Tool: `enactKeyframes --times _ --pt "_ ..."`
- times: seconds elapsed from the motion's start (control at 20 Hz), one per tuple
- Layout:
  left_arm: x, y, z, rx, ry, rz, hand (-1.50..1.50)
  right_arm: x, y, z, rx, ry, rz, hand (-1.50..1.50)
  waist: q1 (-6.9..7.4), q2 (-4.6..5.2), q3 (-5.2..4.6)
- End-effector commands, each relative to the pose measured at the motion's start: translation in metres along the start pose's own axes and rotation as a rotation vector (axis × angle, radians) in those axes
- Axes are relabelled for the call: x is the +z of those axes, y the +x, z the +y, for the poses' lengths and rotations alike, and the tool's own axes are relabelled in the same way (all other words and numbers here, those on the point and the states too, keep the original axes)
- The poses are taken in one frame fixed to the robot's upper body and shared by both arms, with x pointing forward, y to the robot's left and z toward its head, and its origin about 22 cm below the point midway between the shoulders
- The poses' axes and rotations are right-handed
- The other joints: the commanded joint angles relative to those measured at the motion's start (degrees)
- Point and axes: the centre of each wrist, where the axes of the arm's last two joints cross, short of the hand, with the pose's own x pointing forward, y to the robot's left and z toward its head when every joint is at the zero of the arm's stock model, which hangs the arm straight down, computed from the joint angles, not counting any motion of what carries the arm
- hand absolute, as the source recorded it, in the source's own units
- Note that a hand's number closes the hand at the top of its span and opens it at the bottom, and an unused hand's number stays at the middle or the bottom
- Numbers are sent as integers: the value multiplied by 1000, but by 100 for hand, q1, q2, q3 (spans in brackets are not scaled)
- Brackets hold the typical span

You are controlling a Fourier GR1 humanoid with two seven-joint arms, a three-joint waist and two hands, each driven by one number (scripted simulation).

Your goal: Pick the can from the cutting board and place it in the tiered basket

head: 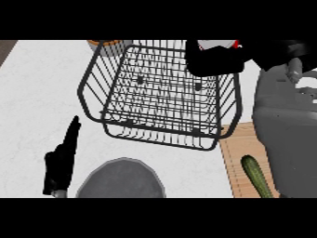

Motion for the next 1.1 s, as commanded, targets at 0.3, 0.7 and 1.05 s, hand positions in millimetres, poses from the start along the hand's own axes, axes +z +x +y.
enactKeyframes --times 0.3,0.7,1.05 --pt "-2 -17 3 8 -20 79 0 -43 -38 65 13 16 71 150 -20 44 -36" --pt "-1 -5 -3 -18 -22 73 0 -45 -41 93 -409 90 172 -150 107 73 -31" --pt "8 -14 0 9 8 80 0 -40 -52 77 -683 2 127 -150 6 28 -30"
